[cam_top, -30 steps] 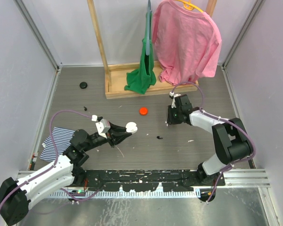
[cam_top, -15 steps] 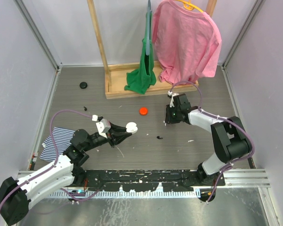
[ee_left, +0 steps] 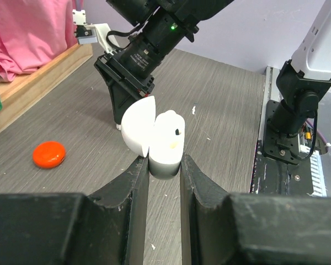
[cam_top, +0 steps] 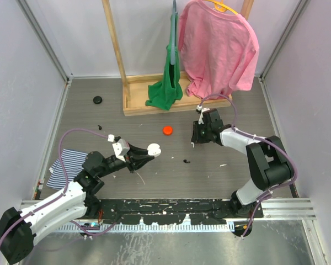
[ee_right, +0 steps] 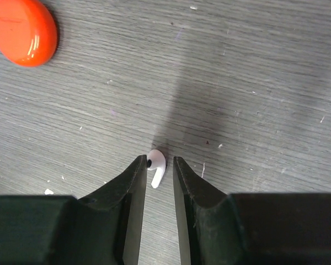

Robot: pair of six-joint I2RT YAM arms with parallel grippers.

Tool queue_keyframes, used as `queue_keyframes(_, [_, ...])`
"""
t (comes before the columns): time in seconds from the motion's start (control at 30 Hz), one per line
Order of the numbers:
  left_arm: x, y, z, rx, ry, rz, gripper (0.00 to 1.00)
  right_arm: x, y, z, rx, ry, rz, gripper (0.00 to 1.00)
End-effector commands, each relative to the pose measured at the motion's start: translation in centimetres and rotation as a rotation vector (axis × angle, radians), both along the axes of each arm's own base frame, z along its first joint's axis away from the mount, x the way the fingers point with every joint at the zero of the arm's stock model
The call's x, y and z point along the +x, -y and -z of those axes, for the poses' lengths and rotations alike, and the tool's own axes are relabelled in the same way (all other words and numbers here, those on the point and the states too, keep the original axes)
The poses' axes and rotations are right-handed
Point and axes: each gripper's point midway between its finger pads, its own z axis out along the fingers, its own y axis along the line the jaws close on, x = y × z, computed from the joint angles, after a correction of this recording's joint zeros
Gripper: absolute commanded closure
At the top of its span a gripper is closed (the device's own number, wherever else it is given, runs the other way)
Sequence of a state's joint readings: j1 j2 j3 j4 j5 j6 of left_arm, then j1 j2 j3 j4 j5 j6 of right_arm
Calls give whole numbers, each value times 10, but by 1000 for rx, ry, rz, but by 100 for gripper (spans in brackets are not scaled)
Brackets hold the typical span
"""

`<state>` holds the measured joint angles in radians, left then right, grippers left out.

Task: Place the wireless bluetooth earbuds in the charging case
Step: Adjust the earbud at the center of the board.

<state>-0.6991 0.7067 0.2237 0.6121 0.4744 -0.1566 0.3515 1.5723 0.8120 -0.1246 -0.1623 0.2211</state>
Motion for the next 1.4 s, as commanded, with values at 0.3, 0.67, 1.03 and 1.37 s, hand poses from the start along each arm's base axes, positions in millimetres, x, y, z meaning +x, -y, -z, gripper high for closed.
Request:
queue_keyframes(0.3, [3,1,-20,-38,35,-6,94,7,-14,7,45,-19,-19,75])
queue_keyframes(0.67, [5,0,-20,-39,32,-17,94,10,9,-1,-332,79,67,83])
queue_keyframes(1.03, [8,-3,-21,-41,29,-45,94,8,11,6,-835,164,115,84])
queue_keyframes(1.37, [15,-15,-25,-70,40,-129,95,-10,-28,32,-977,190,37,72])
